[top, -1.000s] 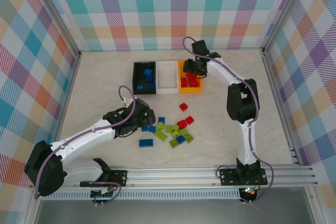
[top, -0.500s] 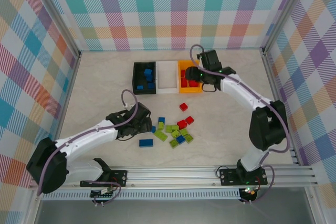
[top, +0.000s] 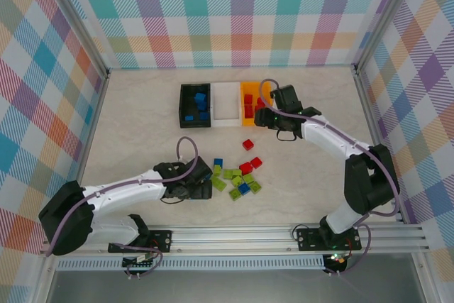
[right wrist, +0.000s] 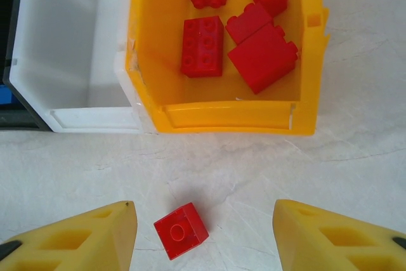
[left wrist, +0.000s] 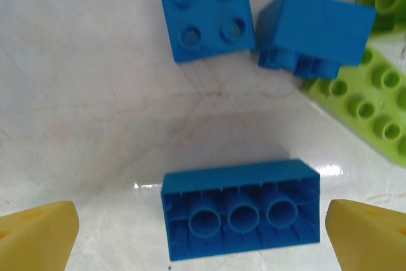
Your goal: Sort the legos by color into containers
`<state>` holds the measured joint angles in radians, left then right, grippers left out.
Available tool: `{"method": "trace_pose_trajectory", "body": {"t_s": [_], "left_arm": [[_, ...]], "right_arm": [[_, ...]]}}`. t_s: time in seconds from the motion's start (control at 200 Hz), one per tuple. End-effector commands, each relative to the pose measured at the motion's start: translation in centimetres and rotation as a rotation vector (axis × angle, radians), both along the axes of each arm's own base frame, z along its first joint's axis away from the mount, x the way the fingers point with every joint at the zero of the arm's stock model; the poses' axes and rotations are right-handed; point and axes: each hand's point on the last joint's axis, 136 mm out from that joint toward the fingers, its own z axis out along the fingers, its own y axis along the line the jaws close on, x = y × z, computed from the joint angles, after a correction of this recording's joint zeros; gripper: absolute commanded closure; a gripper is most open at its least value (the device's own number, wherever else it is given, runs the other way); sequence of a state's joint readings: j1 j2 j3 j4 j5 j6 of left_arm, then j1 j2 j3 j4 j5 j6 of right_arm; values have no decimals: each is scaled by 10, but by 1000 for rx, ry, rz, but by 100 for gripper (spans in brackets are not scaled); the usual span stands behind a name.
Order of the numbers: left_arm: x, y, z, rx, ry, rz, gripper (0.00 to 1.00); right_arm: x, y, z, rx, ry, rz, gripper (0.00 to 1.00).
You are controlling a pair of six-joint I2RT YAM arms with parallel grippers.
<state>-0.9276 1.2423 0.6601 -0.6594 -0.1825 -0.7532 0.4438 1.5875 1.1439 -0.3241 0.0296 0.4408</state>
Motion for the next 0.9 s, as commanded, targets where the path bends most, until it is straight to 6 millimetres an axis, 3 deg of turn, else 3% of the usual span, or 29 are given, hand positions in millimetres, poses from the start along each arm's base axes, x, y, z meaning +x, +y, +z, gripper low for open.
{"method": "trace_pose_trajectory", "body": {"t_s": [0.0, 0.115, 0.485, 0.78, 0.895], "left_arm": [[-19, 8, -8, 38, 60, 5, 0], [-18, 22, -15, 103, 46, 17, 0], [0, -1, -27, 131, 28, -45, 1], [14, -9, -18, 168, -6, -86, 51], [13, -8, -13, 166, -11, -81, 66]], "right_arm": [[3, -5, 13, 11, -49, -27, 41], [0, -7, 11, 15, -52, -30, 41], [-3, -12, 18, -3, -68, -30, 41], [-2, -13, 19, -14, -76, -30, 41], [-2, -13, 19, -15, -76, -30, 41]]}}
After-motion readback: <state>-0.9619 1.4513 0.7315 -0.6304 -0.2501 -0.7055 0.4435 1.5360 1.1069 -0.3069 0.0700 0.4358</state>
